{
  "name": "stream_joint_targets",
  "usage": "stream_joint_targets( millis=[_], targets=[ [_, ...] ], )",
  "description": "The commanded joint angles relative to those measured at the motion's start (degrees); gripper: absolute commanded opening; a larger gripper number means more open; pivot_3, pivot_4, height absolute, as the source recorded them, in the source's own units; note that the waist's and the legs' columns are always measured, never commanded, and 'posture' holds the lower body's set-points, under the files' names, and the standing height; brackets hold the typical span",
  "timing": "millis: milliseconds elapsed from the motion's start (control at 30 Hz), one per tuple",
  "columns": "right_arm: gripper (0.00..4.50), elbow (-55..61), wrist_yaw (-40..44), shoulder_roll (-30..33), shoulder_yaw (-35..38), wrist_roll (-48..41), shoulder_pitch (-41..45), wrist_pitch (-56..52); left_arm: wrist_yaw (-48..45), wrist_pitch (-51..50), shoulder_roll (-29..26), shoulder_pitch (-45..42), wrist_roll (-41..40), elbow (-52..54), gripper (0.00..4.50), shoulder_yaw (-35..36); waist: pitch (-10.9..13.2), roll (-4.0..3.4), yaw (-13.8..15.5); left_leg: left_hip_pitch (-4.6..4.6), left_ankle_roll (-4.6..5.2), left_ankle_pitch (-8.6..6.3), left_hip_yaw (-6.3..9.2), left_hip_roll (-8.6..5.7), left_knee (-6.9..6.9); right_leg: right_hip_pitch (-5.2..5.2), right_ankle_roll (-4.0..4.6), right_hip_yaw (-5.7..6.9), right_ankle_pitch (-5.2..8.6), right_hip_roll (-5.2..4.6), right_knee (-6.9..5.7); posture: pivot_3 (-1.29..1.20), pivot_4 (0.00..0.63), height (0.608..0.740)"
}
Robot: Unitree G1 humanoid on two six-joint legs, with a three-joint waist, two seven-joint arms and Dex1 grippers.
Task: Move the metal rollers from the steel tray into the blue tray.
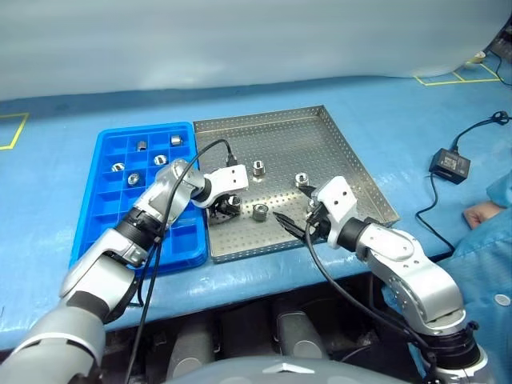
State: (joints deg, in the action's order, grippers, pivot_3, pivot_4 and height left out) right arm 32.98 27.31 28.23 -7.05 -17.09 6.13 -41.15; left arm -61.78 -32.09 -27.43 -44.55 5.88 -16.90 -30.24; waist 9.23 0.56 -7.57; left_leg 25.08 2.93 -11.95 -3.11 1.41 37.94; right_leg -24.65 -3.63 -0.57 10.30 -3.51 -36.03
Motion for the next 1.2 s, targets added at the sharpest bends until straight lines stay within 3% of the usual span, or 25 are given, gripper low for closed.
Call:
stream_joint_targets(
  millis=[33, 200, 333, 433, 567, 833, 1167, 1200],
  targets=[
    [4.5, -1.5, 1.3, -0.6, -0.4, -0.3, 1.9, 2.0, 0.3, -4.0, -0.6, 1.7, -4.5, 7.9, 1.83, 6.9, 0.0, 0.0, 0.0, 0.02, 0.01, 0.0, -0.02, 0.0, -0.01, -0.03, 0.0, -0.01, 0.0, 0.0, 0.0, -0.2, 0.15, 0.74],
    [4.5, -5.9, 4.1, -0.6, -2.8, 0.1, 4.0, 2.8, 7.1, -12.2, 0.1, 5.8, -12.8, 22.0, 1.83, 21.5, 0.0, 0.03, 0.8, 0.2, 0.01, 0.0, 0.03, 0.01, 0.05, -0.18, -0.04, -0.01, -0.03, 0.05, -0.03, -0.15, 0.15, 0.74],
    [4.5, -5.7, 7.5, -4.0, -1.8, -4.9, 6.4, 4.4, 12.4, -18.4, -1.8, 14.5, -16.4, 33.6, 1.83, 30.6, 0.0, 0.02, 0.9, -0.04, 0.01, 0.0, -0.01, 0.0, -0.06, 0.0, -0.06, -0.08, -0.03, 0.06, -0.01, -0.09, 0.15, 0.74],
    [4.5, -6.0, 8.3, -3.8, -2.2, -4.7, 7.3, 4.3, 19.1, -21.3, -2.3, 21.3, -15.5, 38.9, 1.83, 36.2, 0.0, 0.04, 1.8, -0.2, 0.01, 0.0, 0.01, 0.03, -0.1, 0.13, -0.05, -0.08, -0.02, 0.11, -0.02, -0.06, 0.15, 0.74],
    [4.5, -8.1, 6.7, -4.1, -1.2, -3.7, 8.8, 4.1, 32.9, -23.8, 1.5, 26.2, -11.6, 42.2, 1.83, 42.8, 0.1, 0.17, 4.1, -0.2, -0.01, 0.01, 0.0, 0.04, 0.04, 0.15, -0.06, -0.04, -0.03, 0.06, -0.03, -0.02, 0.15, 0.74],
    [4.5, -8.8, 3.7, -5.1, 0.3, -3.7, 9.4, 3.1, 52.6, -20.6, 10.8, 25.8, -6.4, 36.3, 1.83, 47.1, 0.0, 0.45, 7.8, -0.24, -0.02, 0.0, 0.03, -0.03, 0.02, 0.17, 0.19, 0.03, -0.2, -0.01, 0.04, 0.03, 0.15, 0.74],
    [4.5, -7.6, 1.8, -5.1, -0.4, -2.8, 9.0, 3.1, 56.0, -17.3, 11.1, 25.4, -5.8, 28.9, 1.83, 43.4, 0.0, 0.5, 7.7, -0.1, -0.02, 0.01, 0.0, -0.03, 0.0, 0.13, 0.21, 0.03, -0.21, 0.01, 0.05, 0.0, 0.15, 0.74],
    [4.5, -7.4, 1.6, -5.1, -0.4, -2.7, 8.9, 3.1, 55.9, -17.3, 11.1, 25.4, -6.0, 28.9, 2.56, 43.0, 0.0, 0.51, 7.7, -0.1, -0.02, 0.01, -0.01, -0.03, 0.0, 0.13, 0.21, 0.03, -0.21, 0.01, 0.05, -0.01, 0.15, 0.74]
  ],
)
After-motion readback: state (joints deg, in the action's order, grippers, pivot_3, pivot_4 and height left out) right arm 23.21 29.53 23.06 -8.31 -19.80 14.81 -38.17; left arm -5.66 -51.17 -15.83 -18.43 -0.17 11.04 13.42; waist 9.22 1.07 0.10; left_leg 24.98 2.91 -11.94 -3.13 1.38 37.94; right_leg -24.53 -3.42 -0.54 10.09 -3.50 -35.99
